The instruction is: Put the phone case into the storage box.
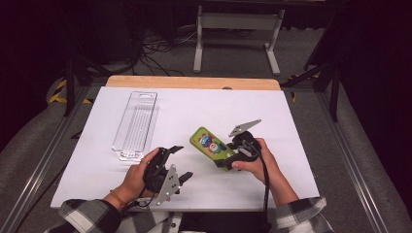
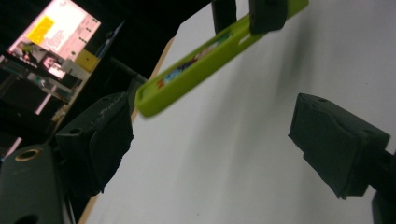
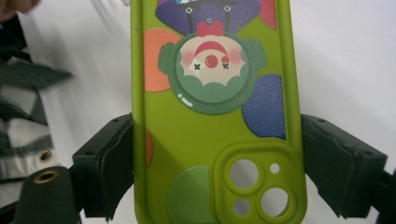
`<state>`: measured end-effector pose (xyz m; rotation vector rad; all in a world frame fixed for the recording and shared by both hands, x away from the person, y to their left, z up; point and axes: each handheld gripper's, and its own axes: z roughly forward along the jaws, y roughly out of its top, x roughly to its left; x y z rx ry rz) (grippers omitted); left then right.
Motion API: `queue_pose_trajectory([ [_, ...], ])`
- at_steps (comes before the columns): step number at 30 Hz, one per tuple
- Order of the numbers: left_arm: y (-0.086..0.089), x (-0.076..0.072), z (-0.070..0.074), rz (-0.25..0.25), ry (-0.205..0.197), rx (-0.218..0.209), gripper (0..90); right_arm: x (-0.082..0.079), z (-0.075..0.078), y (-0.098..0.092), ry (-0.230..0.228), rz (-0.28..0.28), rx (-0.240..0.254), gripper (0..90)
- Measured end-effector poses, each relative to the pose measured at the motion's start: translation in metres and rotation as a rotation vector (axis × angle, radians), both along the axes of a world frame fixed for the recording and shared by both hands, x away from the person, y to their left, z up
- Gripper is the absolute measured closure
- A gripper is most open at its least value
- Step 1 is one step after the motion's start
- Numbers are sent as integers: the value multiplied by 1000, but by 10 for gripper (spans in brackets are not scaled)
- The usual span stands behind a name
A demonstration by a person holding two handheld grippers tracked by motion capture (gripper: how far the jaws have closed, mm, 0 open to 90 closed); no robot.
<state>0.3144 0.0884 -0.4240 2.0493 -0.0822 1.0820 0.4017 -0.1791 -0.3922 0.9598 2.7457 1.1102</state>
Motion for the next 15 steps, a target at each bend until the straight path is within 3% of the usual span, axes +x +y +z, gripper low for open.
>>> queue_pose_trajectory([
  [1, -5, -2, -1, 1, -40, 24, 155, 0, -1, 5, 3, 5, -1, 164],
  [7, -21, -4, -7, 40, -180, 136, 271, 0, -7, 24, 32, 5, 6, 164],
  [10, -25, -6, -10, 39, -191, 160, 307, 1, -8, 26, 36, -5, 14, 164],
  [12, -31, -6, -14, 45, -245, 198, 392, 2, -8, 28, 37, -13, 25, 164],
  [15, -35, -7, -17, 54, -276, 247, 484, 1, -8, 30, 38, -22, 38, 163],
])
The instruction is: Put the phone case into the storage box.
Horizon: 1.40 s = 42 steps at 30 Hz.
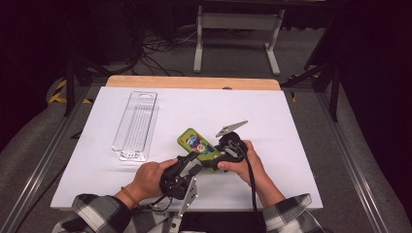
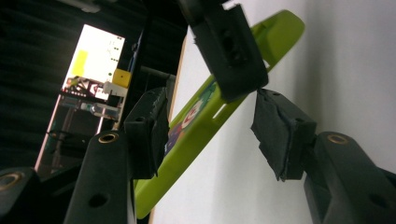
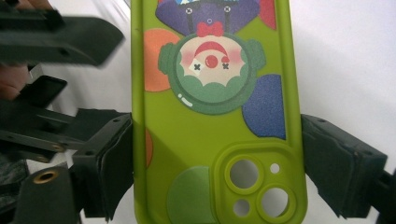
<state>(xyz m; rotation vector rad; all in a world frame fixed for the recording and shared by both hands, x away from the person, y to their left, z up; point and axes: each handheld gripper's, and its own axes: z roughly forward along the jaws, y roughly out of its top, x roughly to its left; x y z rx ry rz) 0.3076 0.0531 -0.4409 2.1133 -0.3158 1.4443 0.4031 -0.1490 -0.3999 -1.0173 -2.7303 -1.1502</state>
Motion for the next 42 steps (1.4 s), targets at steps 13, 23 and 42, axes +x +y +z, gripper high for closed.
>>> queue_pose_trajectory([
  [13, -8, 0, -9, 23, -107, 157, 744, -2, -1, 5, 0, 10, -29, 164],
  [23, -5, 0, -4, 20, -85, 129, 782, -5, 4, 1, -9, 8, 11, 158],
  [42, 16, 9, 21, 44, 31, -59, 785, -29, 34, -26, -188, 39, 108, 162],
])
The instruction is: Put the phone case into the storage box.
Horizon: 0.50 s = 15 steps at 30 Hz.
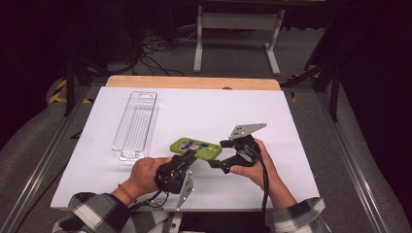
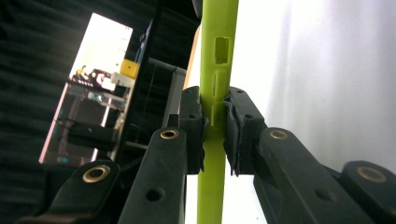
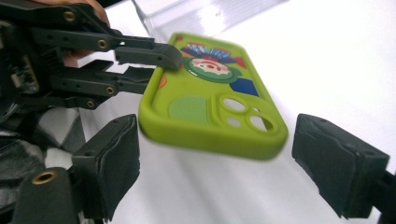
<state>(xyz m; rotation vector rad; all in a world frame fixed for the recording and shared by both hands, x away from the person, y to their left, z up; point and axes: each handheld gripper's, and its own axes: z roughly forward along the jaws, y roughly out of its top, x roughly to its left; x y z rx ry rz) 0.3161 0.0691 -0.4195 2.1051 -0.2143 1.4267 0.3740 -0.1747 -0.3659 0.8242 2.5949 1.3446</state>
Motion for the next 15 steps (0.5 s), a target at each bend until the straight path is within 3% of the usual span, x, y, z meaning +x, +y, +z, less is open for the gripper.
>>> queue_pose_trajectory([
  [5, 6, 3, 5, -5, 42, -48, 786, -8, 6, -4, -88, 12, 3, 164],
  [12, 10, 5, 8, 9, 57, -72, 786, -23, 8, -3, -261, 20, -11, 177],
  [15, 11, 6, 9, 7, 71, -86, 786, -27, 8, -3, -313, 6, -15, 182],
])
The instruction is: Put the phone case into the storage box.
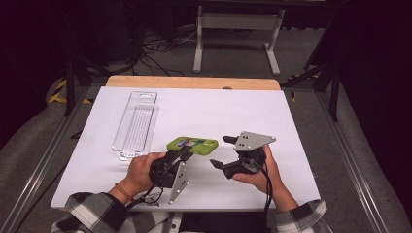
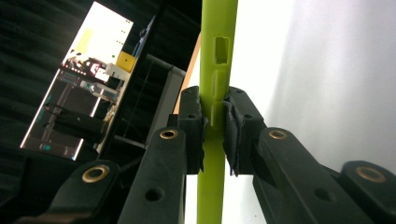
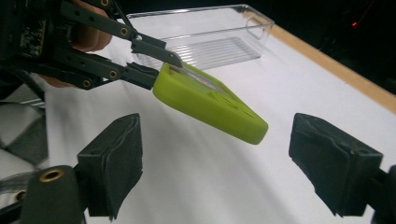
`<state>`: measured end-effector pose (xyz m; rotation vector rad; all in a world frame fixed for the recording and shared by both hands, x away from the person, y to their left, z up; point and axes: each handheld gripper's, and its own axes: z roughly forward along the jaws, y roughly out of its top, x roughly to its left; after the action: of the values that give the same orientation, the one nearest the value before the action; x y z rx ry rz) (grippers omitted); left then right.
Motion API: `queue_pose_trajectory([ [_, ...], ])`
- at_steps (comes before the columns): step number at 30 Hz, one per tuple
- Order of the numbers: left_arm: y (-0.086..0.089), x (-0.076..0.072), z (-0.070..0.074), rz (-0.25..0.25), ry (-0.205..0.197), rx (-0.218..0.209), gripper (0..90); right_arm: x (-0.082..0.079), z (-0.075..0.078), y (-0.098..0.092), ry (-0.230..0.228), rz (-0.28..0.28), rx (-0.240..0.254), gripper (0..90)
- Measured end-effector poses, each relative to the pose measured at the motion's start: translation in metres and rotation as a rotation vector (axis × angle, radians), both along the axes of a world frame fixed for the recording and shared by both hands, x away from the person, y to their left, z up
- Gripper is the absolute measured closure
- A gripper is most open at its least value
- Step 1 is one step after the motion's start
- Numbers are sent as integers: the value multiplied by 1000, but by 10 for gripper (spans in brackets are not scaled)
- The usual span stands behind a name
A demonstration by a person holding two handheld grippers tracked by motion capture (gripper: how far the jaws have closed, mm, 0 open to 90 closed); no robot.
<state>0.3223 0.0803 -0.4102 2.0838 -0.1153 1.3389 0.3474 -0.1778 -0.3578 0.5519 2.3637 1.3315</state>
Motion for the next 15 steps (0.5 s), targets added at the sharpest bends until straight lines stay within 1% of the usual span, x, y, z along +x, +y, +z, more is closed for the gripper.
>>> queue_pose_trajectory([
  [2, 1, 1, 1, 0, -4, -3, 786, -2, -1, 0, -36, -19, -14, 183],
  [5, 3, 2, 3, 1, 19, -25, 786, -3, -2, 0, -72, -32, -28, 184],
  [6, 5, 3, 4, 4, 35, -39, 786, -3, -3, 0, -80, -35, -24, 184],
  [8, 7, 4, 5, 4, 43, -53, 786, -4, -5, -1, -94, -45, -24, 183],
  [9, 7, 5, 6, 6, 56, -64, 786, -5, -6, -2, -105, -53, -23, 183],
  [11, 9, 6, 6, 1, 76, -93, 786, -6, -7, -4, -112, -50, -24, 180],
  [13, 10, 7, 8, 3, 77, -88, 786, -7, -9, -5, -130, -63, -20, 174],
  [15, 11, 8, 8, -1, 84, -100, 786, -8, -10, -7, -135, -76, -27, 174],
])
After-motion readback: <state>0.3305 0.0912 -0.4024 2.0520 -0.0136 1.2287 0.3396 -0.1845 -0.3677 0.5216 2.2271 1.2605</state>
